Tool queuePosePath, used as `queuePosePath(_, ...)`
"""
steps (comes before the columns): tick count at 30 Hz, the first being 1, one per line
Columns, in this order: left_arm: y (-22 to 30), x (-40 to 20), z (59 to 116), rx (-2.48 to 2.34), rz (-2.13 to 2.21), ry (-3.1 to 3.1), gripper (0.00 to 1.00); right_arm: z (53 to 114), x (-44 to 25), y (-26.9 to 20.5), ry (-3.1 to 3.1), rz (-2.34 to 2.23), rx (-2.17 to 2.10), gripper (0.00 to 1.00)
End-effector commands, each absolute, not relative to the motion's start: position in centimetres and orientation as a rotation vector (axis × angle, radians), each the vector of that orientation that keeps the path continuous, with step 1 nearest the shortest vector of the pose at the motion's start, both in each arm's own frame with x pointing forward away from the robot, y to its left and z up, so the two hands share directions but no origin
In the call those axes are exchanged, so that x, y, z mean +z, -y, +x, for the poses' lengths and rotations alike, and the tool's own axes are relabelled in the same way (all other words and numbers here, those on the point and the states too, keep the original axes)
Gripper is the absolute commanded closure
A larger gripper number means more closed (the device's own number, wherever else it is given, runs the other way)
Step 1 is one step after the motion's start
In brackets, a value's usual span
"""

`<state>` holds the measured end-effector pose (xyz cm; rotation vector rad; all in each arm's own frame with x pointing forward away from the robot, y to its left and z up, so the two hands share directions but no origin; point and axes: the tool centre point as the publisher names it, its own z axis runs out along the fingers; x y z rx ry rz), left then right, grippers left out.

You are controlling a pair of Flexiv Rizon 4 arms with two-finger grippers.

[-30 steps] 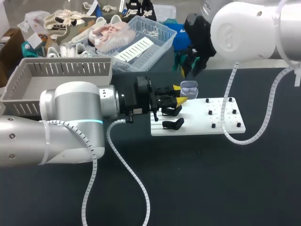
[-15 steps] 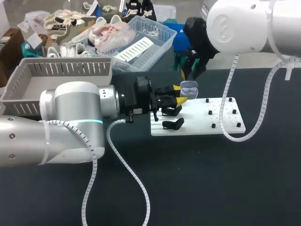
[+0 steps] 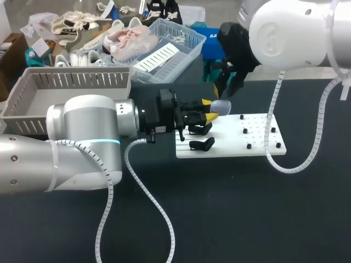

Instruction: Pick up each earbud case from the left stands, insert the matching earbuds, close the lid, and place the case in the box.

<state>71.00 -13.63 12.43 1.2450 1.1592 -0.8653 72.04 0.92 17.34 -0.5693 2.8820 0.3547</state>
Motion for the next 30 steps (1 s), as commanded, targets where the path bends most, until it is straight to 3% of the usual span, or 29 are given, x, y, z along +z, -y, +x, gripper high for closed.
queuePosePath(1,13.7,12.4,71.0,-0.862,1.241,-1.159,1.0,71.0,17.9,-0.8,-2.849,-0.562,0.348,0.7)
queuePosePath(21,13.7,12.4,71.0,-0.862,1.241,-1.159,1.0,68.0,18.9,3.1,-2.776,-0.335,0.381,0.69)
queuePosePath(30,10.7,12.4,72.5,-0.792,1.197,-1.205,1.0,67.2,17.7,5.1,-2.761,-0.235,0.431,0.68)
